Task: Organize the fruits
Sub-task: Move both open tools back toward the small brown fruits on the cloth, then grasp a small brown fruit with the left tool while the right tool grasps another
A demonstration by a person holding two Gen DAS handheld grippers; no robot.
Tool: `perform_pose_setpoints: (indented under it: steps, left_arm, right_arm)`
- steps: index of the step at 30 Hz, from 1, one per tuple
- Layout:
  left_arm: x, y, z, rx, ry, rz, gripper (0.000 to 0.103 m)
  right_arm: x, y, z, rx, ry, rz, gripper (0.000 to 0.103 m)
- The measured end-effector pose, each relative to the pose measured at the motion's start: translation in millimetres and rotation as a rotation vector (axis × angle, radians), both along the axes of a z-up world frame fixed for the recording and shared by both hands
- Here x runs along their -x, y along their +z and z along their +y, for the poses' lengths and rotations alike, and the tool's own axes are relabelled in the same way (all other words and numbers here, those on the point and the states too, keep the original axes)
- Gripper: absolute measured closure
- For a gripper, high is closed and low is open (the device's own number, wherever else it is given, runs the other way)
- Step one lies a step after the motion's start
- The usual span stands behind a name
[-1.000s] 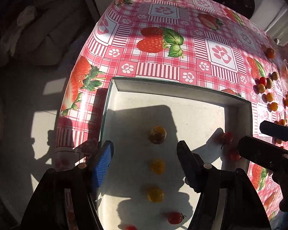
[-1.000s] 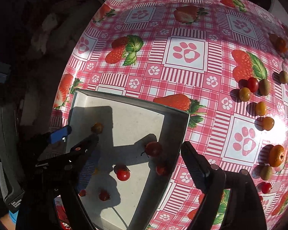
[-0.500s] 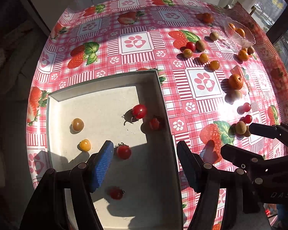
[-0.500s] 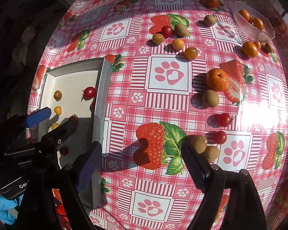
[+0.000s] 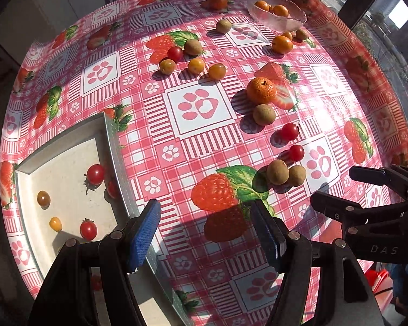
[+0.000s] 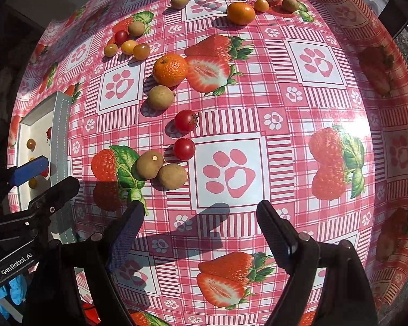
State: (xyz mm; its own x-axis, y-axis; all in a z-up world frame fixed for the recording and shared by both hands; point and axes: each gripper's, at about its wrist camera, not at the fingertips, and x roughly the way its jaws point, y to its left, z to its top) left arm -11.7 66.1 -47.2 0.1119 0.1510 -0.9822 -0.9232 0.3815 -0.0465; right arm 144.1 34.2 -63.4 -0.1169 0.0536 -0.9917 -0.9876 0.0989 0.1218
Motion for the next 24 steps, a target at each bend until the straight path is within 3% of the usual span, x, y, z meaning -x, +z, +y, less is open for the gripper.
perform_pose_setpoints:
  steps: [5, 12, 24]
  left_arm:
    - [-27.4, -11.8, 3.1, 0.026, -0.065, -0.025, 0.034]
    - [-58.8, -32.1, 6.1, 0.032, -0.143, 0.003, 0.034]
    - [-72.0, -47.7, 26.6, 0.013, -0.11, 0.058, 0.034]
  right_arm:
    - [-6.8, -5.2, -11.2, -0.008, 0.05, -0.034, 0.021]
    - [-19.9, -13.9, -23.8, 0.008, 0.04, -0.015, 0.024]
    - [7.2, -22.8, -17.2, -0.052, 0.104, 0.02, 0.032]
